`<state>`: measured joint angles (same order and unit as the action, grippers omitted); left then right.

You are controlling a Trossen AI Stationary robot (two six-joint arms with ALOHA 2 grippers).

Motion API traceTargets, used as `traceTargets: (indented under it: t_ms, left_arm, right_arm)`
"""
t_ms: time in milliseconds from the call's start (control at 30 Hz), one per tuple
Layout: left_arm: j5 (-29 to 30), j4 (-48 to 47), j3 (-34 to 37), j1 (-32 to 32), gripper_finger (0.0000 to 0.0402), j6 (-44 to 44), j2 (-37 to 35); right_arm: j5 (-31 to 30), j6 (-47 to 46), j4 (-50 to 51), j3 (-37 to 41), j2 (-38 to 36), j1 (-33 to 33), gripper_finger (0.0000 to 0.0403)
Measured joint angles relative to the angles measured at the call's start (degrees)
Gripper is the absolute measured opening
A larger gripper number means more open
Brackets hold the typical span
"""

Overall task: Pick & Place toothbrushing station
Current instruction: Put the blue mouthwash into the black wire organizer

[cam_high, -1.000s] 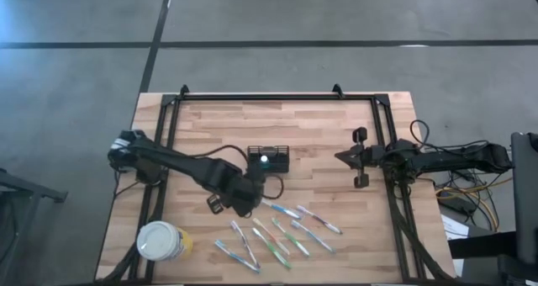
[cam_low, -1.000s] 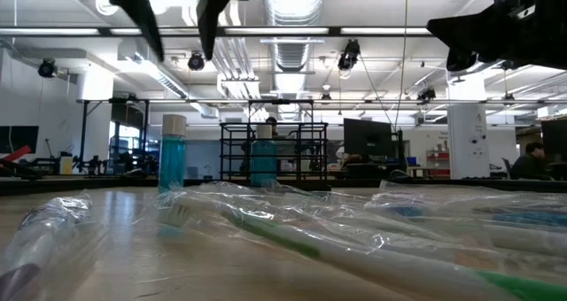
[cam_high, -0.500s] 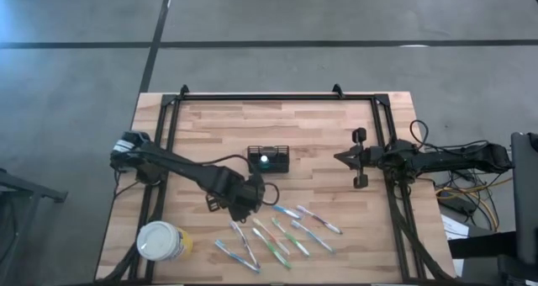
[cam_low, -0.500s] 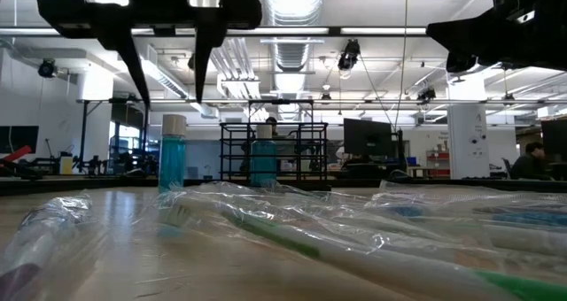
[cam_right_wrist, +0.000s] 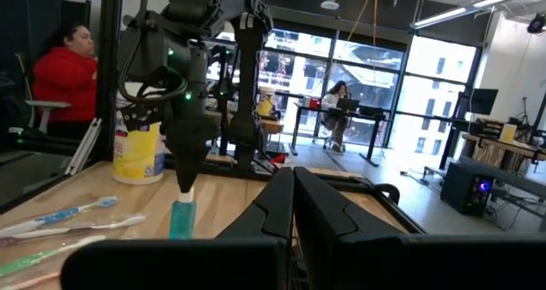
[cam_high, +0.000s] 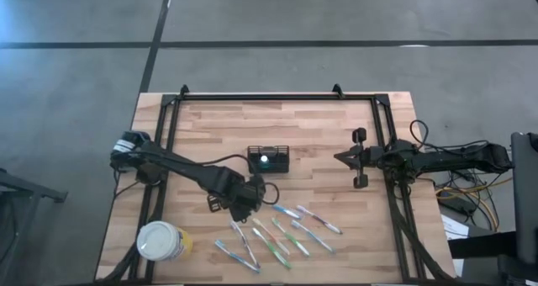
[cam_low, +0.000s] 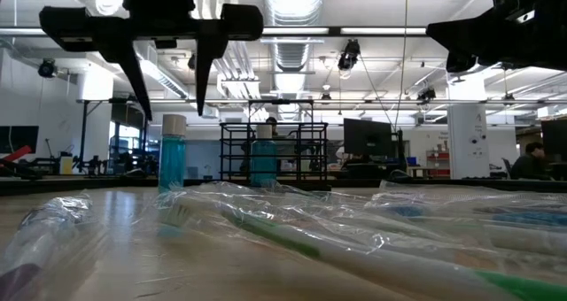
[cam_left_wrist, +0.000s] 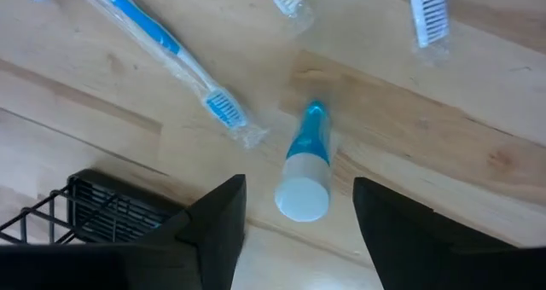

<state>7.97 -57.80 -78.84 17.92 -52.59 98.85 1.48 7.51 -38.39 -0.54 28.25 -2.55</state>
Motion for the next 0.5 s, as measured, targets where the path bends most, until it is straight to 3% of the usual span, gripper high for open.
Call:
traceTargets:
  t_ms: [500]
  left_arm:
    - [-1.51,1.36,0.45,-1.34,0.0189,-0.32,0.02]
  right_arm:
    - [0.00,0.13,0.00,0.00,0.00,0.00,0.0008]
